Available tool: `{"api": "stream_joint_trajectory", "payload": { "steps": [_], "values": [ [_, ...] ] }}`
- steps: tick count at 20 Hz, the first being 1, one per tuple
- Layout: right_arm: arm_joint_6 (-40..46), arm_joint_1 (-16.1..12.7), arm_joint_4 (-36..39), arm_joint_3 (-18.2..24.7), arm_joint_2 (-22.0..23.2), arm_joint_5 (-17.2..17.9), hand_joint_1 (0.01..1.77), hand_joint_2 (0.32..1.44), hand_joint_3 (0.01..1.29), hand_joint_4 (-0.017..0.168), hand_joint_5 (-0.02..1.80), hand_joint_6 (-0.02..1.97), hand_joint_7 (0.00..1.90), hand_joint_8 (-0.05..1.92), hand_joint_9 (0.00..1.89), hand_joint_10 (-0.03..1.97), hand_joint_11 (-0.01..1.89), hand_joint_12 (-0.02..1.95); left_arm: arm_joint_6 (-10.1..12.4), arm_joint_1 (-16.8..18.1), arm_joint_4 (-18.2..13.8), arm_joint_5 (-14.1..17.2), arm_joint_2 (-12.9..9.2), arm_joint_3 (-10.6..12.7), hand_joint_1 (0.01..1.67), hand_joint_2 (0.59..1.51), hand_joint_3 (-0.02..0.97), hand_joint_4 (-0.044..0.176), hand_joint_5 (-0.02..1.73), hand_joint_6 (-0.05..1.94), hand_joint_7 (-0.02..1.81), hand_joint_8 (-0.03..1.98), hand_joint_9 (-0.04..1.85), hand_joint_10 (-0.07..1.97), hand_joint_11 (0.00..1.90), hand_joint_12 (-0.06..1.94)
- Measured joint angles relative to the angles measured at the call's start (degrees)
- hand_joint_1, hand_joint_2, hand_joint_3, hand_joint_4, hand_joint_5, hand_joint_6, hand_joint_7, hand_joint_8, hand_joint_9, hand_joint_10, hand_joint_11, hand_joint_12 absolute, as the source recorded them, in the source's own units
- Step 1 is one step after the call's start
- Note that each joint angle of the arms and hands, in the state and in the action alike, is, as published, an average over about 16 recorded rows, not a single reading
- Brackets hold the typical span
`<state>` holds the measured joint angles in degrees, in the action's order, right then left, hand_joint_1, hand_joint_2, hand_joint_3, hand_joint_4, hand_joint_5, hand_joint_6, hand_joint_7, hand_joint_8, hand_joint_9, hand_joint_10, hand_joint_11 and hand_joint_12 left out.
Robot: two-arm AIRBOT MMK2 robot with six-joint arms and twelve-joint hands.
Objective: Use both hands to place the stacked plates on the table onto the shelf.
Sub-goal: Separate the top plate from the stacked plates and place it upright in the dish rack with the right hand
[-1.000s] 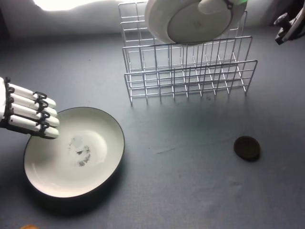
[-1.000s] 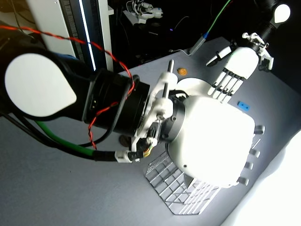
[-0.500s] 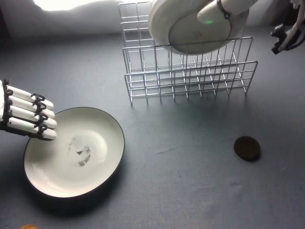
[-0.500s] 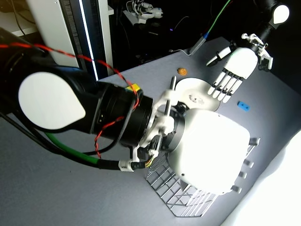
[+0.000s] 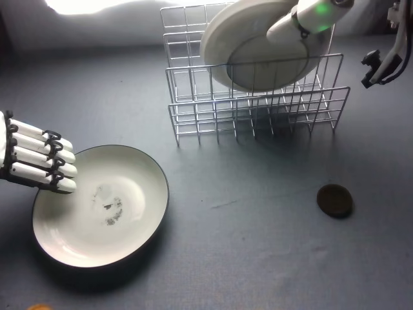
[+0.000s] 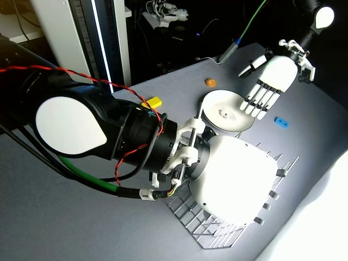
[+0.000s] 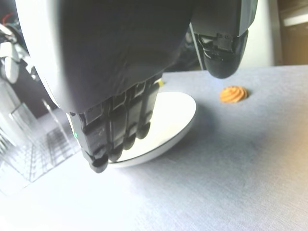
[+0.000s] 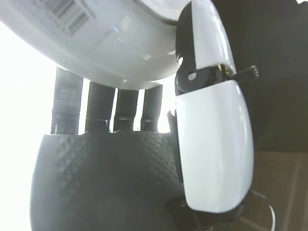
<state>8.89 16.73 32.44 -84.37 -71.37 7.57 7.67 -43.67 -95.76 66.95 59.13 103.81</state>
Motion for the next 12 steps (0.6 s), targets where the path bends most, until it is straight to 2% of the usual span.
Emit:
{"api": "stream_joint_trajectory", "payload": {
  "steps": [2, 8, 12],
  "values": [
    [-0.25, 0.29, -0.92, -0.13, -0.21, -0.28, 1.21, 1.02, 0.01, 0.007, 0.91, 0.93, 1.03, 0.74, 1.24, 0.02, 0.84, 1.14, -0.02, -0.04, -0.02, 0.00, 0.00, 0.01, 0.02, 1.161, 0.004, 0.001, 0.02, 0.02, 0.01, -0.01, 0.01, 0.00, 0.01, -0.01],
    [-0.96, 0.84, -2.86, -0.42, -0.60, -0.72, 1.19, 1.04, 0.01, 0.002, 0.84, 0.67, 0.97, 0.48, 1.13, 0.02, 0.69, 1.22, -0.07, -0.16, -0.02, 0.02, 0.00, 0.13, 0.02, 1.161, 0.004, 0.002, 0.02, 0.02, 0.01, -0.01, 0.01, -0.01, 0.01, -0.01],
    [-1.49, 0.62, -3.02, -0.42, -0.56, 0.16, 1.16, 1.05, 0.01, -0.002, 0.80, 0.47, 0.92, 0.29, 1.03, 0.02, 0.58, 1.27, -0.08, -0.21, 0.01, 0.04, 0.01, 0.28, 0.02, 1.161, 0.004, 0.002, 0.02, 0.02, 0.01, -0.01, 0.01, 0.00, 0.01, -0.01]
  ]
}}
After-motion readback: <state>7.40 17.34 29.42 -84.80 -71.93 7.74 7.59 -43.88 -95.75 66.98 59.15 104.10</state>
